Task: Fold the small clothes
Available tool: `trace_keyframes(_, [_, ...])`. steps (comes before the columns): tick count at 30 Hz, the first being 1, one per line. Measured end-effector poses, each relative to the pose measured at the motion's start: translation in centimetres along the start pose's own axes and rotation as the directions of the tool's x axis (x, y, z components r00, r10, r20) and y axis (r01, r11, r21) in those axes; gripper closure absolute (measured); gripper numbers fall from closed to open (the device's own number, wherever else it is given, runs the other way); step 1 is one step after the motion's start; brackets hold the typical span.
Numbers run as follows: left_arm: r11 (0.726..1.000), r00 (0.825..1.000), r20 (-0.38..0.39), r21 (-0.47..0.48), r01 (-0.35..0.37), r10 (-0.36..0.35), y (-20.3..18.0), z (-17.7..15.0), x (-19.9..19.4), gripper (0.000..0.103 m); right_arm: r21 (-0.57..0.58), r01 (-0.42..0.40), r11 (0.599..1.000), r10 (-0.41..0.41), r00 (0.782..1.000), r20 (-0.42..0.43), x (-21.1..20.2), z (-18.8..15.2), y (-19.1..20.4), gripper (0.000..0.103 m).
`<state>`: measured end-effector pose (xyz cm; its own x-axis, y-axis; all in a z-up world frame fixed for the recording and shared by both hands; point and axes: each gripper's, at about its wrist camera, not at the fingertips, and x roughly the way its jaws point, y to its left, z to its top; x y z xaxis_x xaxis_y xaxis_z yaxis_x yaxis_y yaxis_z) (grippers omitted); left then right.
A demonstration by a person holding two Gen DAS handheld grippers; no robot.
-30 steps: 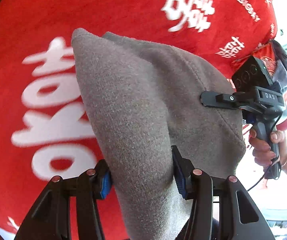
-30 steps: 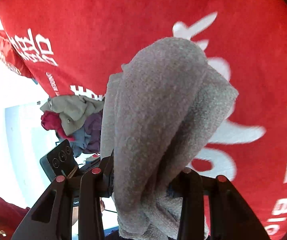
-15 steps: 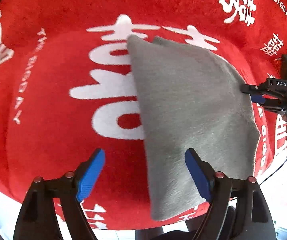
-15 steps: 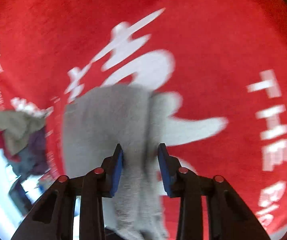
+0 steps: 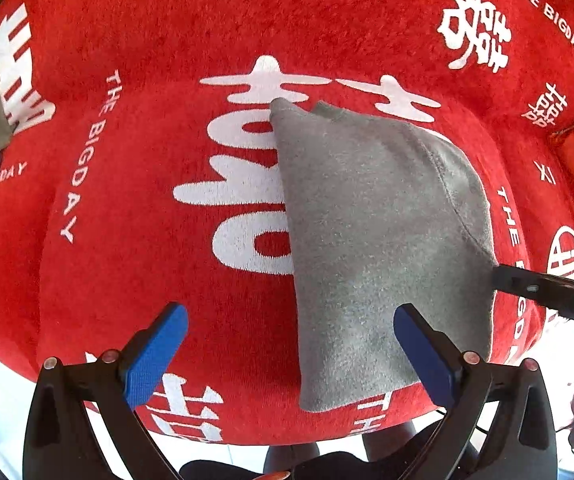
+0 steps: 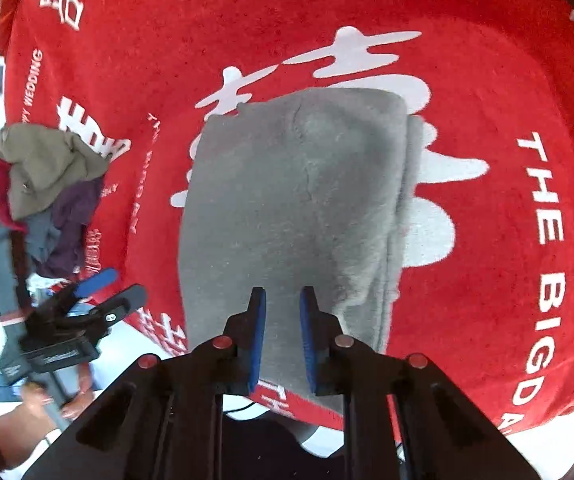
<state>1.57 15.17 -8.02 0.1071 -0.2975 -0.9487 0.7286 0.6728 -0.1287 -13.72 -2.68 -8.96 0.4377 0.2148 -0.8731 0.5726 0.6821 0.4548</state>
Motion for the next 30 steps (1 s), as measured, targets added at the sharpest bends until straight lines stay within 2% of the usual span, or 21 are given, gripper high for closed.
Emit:
trace_keyframes(1, [1.000, 1.000, 0.005, 0.012, 0.000, 0.000, -0.3, -0.1, -0.2, 0.000, 0.003, 0.074, 0.997, -0.074, 0.997, 0.000, 1.2, 0.0, -0.3, 0.084])
trace_keyframes(3, [1.000, 1.000, 0.018, 0.024, -0.011, 0.010, -0.7, -0.3, -0.6, 0.000, 0.032, 0.142, 0.989, -0.142, 0.990, -0.006, 2.2, -0.2, -1.7, 0.092])
trace_keyframes(5, [0.999, 1.000, 0.009, 0.031, -0.022, 0.021, -1.0, -0.6, -0.7, 0.000, 0.097, 0.123, 0.988, -0.119, 0.992, -0.044, 3.3, -1.1, -4.2, 0.099])
trace_keyframes(7, [0.999, 0.999, -0.012, 0.033, -0.036, 0.037, -1.2, -1.1, -0.6, 0.000, 0.106, 0.083, 0.991, -0.079, 0.996, -0.048, 3.3, -2.1, -4.9, 0.099])
trace_keyframes(11, [0.996, 0.998, -0.029, 0.068, -0.052, 0.055, -1.7, -2.0, -1.3, 0.000, 0.131, 0.088, 0.988, -0.079, 0.994, -0.075, 2.8, -3.5, -5.4, 0.099])
trace_keyframes(12, [0.995, 0.998, -0.025, 0.079, -0.060, 0.062, -1.9, -2.2, -1.8, 0.000, 0.149, 0.090, 0.985, -0.078, 0.994, -0.082, 2.4, -3.8, -5.4, 0.094])
trace_keyframes(14, [0.991, 0.997, -0.018, 0.111, -0.076, 0.079, -2.5, -2.4, -2.9, 0.000, 0.151, 0.110, 0.982, -0.098, 0.992, -0.084, 1.5, -4.2, -5.0, 0.093])
trace_keyframes(16, [0.988, 0.996, -0.026, 0.137, -0.075, 0.080, -3.0, -2.5, -3.7, 0.000, 0.120, 0.129, 0.984, -0.121, 0.990, -0.071, -0.2, -4.7, -3.8, 0.088])
trace_keyframes(17, [0.987, 0.997, -0.032, 0.146, -0.070, 0.075, -3.2, -2.5, -4.2, 0.000, 0.106, 0.134, 0.985, -0.127, 0.990, -0.065, -1.0, -5.0, -3.2, 0.080])
trace_keyframes(20, [0.984, 0.996, -0.041, 0.163, -0.072, 0.080, -3.8, -2.4, -5.6, 0.000, 0.068, 0.152, 0.986, -0.150, 0.988, -0.042, -3.5, -5.3, -1.1, 0.048])
trace_keyframes(25, [0.987, 0.995, -0.054, 0.142, -0.076, 0.084, -4.5, -1.6, -8.1, 0.000, 0.030, 0.180, 0.983, -0.180, 0.984, -0.017, -6.4, -4.9, 2.4, 0.042])
trace_keyframes(27, [0.990, 0.996, -0.049, 0.126, -0.069, 0.076, -4.7, -1.3, -9.1, 0.000, -0.002, 0.194, 0.981, -0.194, 0.981, 0.006, -7.4, -4.8, 3.8, 0.023])
trace_keyframes(30, [0.989, 0.997, -0.027, 0.132, -0.074, 0.078, -5.3, -0.8, -10.4, 0.000, -0.021, 0.199, 0.980, -0.197, 0.979, 0.045, -8.5, -4.6, 5.5, 0.019])
